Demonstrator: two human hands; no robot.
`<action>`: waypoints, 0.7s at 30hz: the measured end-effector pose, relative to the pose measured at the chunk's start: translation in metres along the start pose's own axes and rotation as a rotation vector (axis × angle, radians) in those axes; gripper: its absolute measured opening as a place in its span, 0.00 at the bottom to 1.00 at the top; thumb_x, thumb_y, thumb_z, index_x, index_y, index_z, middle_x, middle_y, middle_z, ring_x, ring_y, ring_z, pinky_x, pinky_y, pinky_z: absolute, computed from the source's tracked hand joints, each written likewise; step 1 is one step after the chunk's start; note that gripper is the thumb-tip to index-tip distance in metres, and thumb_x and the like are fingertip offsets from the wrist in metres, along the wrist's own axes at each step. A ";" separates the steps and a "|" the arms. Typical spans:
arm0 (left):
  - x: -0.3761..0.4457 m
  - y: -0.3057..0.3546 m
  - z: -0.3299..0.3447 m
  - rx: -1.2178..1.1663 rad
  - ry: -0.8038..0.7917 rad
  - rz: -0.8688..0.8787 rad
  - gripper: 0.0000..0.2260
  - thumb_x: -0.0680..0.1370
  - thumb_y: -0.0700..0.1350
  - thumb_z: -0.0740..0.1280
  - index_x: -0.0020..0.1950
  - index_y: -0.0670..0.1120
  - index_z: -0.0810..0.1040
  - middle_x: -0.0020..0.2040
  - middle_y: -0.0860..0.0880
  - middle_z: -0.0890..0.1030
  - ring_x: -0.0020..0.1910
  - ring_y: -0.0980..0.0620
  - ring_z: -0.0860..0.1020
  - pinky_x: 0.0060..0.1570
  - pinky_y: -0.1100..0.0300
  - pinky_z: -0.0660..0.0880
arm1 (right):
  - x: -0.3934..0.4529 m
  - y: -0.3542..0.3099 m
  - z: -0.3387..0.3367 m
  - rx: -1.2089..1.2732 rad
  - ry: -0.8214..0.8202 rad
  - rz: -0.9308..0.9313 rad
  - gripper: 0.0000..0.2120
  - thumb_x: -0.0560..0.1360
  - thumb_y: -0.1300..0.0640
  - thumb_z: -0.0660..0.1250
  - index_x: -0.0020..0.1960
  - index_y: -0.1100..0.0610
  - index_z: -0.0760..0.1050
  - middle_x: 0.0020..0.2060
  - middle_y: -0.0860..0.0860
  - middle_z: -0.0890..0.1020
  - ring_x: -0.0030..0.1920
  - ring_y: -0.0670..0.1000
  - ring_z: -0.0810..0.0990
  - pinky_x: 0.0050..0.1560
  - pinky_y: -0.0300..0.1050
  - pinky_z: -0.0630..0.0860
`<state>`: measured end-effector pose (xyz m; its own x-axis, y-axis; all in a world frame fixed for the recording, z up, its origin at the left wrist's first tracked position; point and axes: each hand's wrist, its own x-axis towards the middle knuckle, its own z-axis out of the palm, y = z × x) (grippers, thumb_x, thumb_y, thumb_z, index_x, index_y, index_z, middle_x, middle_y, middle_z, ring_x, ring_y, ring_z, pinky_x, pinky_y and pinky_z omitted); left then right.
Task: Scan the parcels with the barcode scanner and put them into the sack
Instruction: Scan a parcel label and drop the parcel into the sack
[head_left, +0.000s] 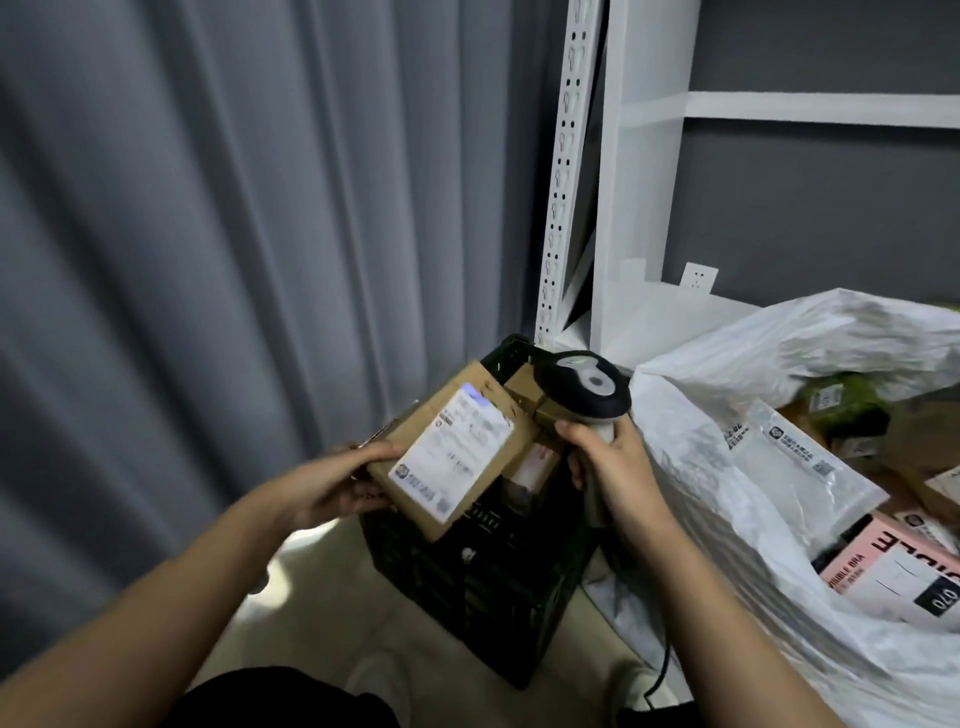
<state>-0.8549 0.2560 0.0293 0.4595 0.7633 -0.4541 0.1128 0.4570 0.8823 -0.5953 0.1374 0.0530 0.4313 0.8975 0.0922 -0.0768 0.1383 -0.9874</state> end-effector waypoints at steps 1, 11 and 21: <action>0.002 -0.003 0.010 -0.106 0.070 0.021 0.35 0.62 0.49 0.80 0.66 0.41 0.75 0.42 0.48 0.85 0.45 0.50 0.82 0.56 0.52 0.76 | -0.001 0.001 0.004 -0.006 0.032 -0.010 0.08 0.72 0.60 0.72 0.48 0.55 0.74 0.30 0.47 0.77 0.27 0.42 0.74 0.30 0.37 0.69; 0.031 -0.022 0.078 -0.468 0.222 0.021 0.17 0.71 0.51 0.74 0.57 0.47 0.80 0.49 0.49 0.84 0.46 0.52 0.81 0.37 0.66 0.77 | -0.015 0.000 0.027 0.069 -0.005 0.041 0.08 0.77 0.63 0.67 0.41 0.64 0.71 0.22 0.53 0.72 0.19 0.49 0.66 0.24 0.40 0.64; 0.052 -0.031 0.063 -0.376 0.042 0.164 0.37 0.63 0.40 0.77 0.70 0.40 0.68 0.56 0.42 0.83 0.53 0.46 0.83 0.51 0.58 0.80 | -0.018 0.002 0.026 -0.108 -0.100 0.047 0.21 0.77 0.60 0.68 0.27 0.58 0.68 0.20 0.53 0.70 0.21 0.49 0.66 0.27 0.41 0.66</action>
<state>-0.7788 0.2527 -0.0142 0.4077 0.8541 -0.3229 -0.2921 0.4571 0.8401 -0.6262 0.1324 0.0527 0.3376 0.9398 0.0525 0.0043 0.0542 -0.9985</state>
